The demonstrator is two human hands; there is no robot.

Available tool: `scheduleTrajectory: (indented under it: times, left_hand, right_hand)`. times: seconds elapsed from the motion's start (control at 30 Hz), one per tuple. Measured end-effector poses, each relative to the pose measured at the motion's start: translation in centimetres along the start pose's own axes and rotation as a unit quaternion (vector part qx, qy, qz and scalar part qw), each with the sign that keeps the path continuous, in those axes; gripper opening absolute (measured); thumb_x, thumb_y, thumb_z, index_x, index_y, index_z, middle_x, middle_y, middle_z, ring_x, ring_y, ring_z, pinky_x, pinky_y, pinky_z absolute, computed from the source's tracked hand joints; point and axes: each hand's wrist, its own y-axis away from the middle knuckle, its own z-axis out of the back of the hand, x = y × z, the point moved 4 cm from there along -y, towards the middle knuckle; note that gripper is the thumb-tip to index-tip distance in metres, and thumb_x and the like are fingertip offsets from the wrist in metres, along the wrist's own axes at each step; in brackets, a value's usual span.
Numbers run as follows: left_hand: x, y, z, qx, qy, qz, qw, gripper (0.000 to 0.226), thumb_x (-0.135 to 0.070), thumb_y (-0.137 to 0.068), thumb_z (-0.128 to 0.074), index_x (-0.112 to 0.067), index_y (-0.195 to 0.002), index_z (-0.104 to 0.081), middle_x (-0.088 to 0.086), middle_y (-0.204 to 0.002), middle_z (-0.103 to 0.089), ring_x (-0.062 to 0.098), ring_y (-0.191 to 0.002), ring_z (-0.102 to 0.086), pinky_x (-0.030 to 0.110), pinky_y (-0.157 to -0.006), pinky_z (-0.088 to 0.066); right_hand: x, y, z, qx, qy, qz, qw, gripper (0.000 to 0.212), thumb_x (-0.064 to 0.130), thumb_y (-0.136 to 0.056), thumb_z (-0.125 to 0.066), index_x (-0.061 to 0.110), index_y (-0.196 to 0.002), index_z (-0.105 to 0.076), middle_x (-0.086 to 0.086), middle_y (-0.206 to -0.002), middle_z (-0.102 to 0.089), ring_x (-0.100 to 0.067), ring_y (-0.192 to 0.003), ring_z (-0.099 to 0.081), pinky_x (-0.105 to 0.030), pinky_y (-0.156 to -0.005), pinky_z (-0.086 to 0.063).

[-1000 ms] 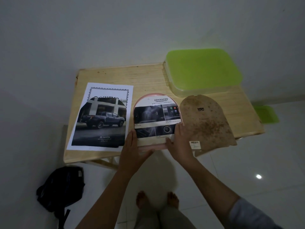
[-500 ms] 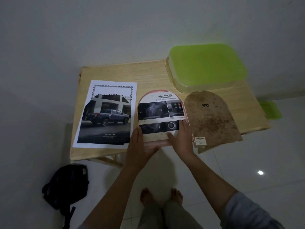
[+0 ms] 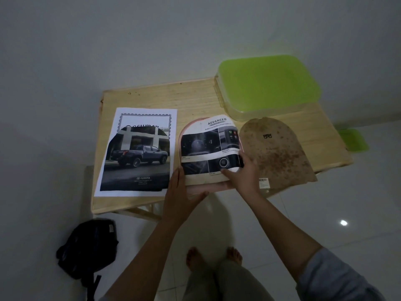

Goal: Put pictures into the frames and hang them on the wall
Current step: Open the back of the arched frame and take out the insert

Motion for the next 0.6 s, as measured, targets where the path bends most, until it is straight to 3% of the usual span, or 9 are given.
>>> scheduleTrajectory:
  times: [0.13,0.3,0.43,0.5,0.6]
  left_hand:
    - [0.2,-0.2,0.2,0.008,0.012,0.003,1.000,0.107,-0.067,-0.067,-0.065,-0.019,-0.148,-0.012,0.004,-0.153,-0.021,0.020,-0.139,-0.022,0.041,-0.112,-0.029]
    - [0.4,-0.6,0.1,0.020,-0.002,0.012,1.000,0.112,-0.084,-0.059,-0.052,-0.018,-0.143,-0.020,0.004,-0.146,-0.029,0.023,-0.134,-0.031,0.047,-0.103,-0.040]
    - [-0.2,-0.5,0.6,0.003,0.027,-0.005,1.000,0.102,-0.068,-0.060,-0.068,-0.018,-0.139,-0.027,0.004,-0.141,-0.030,0.021,-0.129,-0.033,0.040,-0.099,-0.041]
    - [0.0,-0.7,0.7,0.004,0.034,-0.004,0.999,0.098,-0.061,-0.062,-0.074,-0.019,-0.139,-0.029,0.003,-0.140,-0.029,0.019,-0.127,-0.033,0.038,-0.099,-0.041]
    - [-0.3,-0.8,0.7,0.009,0.033,0.006,0.999,0.104,-0.068,-0.056,-0.070,-0.018,-0.138,-0.029,0.004,-0.138,-0.029,0.020,-0.124,-0.035,0.036,-0.098,-0.040]
  right_hand:
    - [-0.1,-1.2,1.9,0.020,-0.032,-0.011,0.999,0.057,0.005,-0.064,-0.081,0.005,-0.117,-0.060,-0.013,-0.102,-0.067,-0.020,-0.090,-0.061,-0.029,-0.080,-0.048]
    - [-2.5,-3.7,6.8,0.002,0.015,-0.011,1.000,0.062,0.010,-0.067,-0.080,0.013,-0.124,-0.058,-0.011,-0.112,-0.064,-0.024,-0.101,-0.059,-0.035,-0.087,-0.048]
    - [-6.2,-4.9,12.4,-0.047,0.065,-0.025,0.996,0.053,0.010,-0.066,-0.081,0.006,-0.116,-0.063,-0.017,-0.111,-0.064,-0.030,-0.101,-0.060,-0.029,-0.083,-0.044]
    - [-8.5,-5.5,14.6,-0.068,0.086,-0.045,0.993,0.055,0.012,-0.064,-0.081,0.011,-0.116,-0.064,-0.019,-0.110,-0.063,-0.032,-0.099,-0.061,-0.035,-0.086,-0.049]
    - [-10.3,-6.1,16.5,-0.089,0.148,-0.067,0.983,0.053,0.012,-0.069,-0.077,0.010,-0.120,-0.060,-0.021,-0.117,-0.057,-0.035,-0.105,-0.056,-0.042,-0.091,-0.048]
